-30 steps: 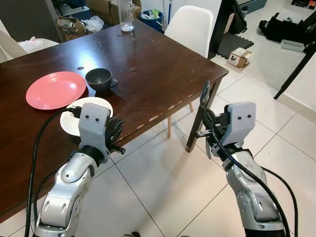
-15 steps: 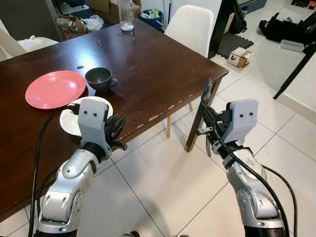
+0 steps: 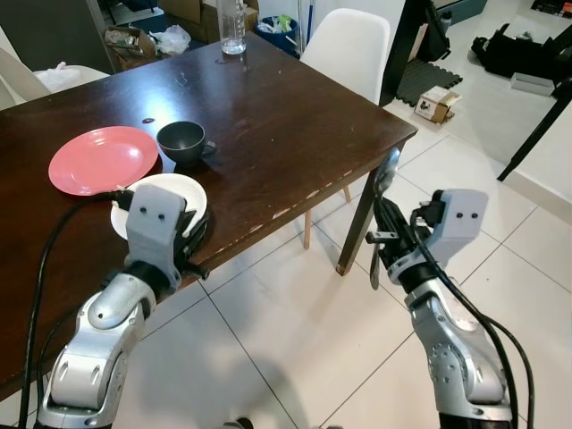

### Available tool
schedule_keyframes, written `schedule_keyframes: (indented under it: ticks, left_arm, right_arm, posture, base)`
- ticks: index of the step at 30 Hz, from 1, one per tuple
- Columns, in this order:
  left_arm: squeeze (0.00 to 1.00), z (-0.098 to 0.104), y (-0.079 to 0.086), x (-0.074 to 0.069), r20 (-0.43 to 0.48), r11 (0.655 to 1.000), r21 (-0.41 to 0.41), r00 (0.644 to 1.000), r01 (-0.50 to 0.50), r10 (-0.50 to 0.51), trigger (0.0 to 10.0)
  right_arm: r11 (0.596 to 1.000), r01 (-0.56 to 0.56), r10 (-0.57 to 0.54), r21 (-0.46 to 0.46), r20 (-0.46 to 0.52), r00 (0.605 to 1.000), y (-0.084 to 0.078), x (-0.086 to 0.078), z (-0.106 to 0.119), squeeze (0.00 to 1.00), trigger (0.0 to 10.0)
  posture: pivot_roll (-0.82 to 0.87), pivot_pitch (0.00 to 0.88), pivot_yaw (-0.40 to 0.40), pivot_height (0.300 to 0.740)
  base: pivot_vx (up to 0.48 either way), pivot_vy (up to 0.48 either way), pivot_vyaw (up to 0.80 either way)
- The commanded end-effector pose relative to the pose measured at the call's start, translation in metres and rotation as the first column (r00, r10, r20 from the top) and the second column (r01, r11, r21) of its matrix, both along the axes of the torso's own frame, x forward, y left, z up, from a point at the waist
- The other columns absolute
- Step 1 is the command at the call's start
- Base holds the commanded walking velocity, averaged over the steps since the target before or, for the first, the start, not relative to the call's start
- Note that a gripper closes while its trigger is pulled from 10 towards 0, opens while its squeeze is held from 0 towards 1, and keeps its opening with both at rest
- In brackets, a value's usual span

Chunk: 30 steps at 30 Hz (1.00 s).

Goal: Setting the table

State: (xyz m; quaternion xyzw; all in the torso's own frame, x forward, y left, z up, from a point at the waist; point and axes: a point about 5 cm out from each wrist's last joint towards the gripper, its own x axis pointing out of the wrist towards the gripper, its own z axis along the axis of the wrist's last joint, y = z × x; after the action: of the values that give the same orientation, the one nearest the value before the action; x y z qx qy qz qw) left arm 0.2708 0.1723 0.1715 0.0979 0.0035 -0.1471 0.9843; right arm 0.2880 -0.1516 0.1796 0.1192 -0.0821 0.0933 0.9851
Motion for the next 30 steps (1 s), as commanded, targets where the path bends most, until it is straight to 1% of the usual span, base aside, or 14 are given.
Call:
schedule_keyframes:
  ticks: [1, 6, 9, 13, 16, 21, 30]
  left_arm:
    - [0.00, -0.009, 0.001, -0.003, -0.019, 1.000, 0.025, 1.000, 0.011, -0.010, 10.0]
    - [0.00, -0.009, -0.004, -0.003, -0.013, 0.999, 0.027, 1.000, 0.017, -0.017, 10.0]
    - [0.00, -0.010, -0.010, -0.003, -0.008, 0.999, 0.016, 0.999, 0.041, -0.041, 10.0]
    - [0.00, -0.011, -0.015, -0.002, -0.002, 0.998, 0.012, 0.998, 0.058, -0.058, 10.0]
    - [0.00, -0.010, -0.019, -0.001, 0.006, 0.998, 0.004, 0.998, 0.069, -0.069, 10.0]
    - [0.00, -0.010, -0.022, -0.002, 0.008, 0.996, -0.020, 0.997, 0.082, -0.081, 10.0]
    - [0.00, -0.010, -0.025, -0.003, 0.011, 0.996, -0.021, 0.996, 0.087, -0.087, 10.0]
  right_arm:
    - [1.000, 0.000, 0.000, 0.002, -0.002, 1.000, 0.001, -0.004, -0.003, 0.00, 10.0]
    - [1.000, -0.007, 0.007, 0.003, -0.015, 1.000, 0.003, -0.006, -0.006, 0.00, 10.0]
    - [1.000, 0.002, -0.002, -0.011, -0.035, 0.999, 0.002, -0.005, -0.011, 0.00, 10.0]
    - [1.000, 0.009, -0.010, -0.013, -0.035, 0.999, 0.003, -0.004, -0.011, 0.00, 10.0]
    - [1.000, 0.013, -0.014, -0.020, -0.037, 0.999, 0.000, -0.004, -0.012, 0.00, 10.0]
    - [0.999, 0.038, -0.038, -0.022, -0.038, 0.999, -0.005, -0.004, -0.012, 0.00, 10.0]
    - [0.999, 0.041, -0.043, -0.032, -0.045, 0.998, -0.005, -0.006, -0.013, 0.00, 10.0]
  posture:
    - [0.01, 0.061, 0.064, 0.740]
    - [0.01, 0.056, 0.066, 0.740]
    - [0.01, 0.046, 0.066, 0.740]
    - [0.00, 0.040, 0.067, 0.740]
    - [0.00, 0.042, 0.067, 0.740]
    - [-0.01, 0.048, 0.070, 0.740]
    - [-0.01, 0.055, 0.068, 0.740]
  base:
    - [0.000, 0.000, 0.00]
    - [0.000, 0.000, 0.00]
    - [0.000, 0.000, 0.00]
    - [0.000, 0.000, 0.00]
    - [0.000, 0.000, 0.00]
    - [0.000, 0.000, 0.00]
    - [0.000, 0.000, 0.00]
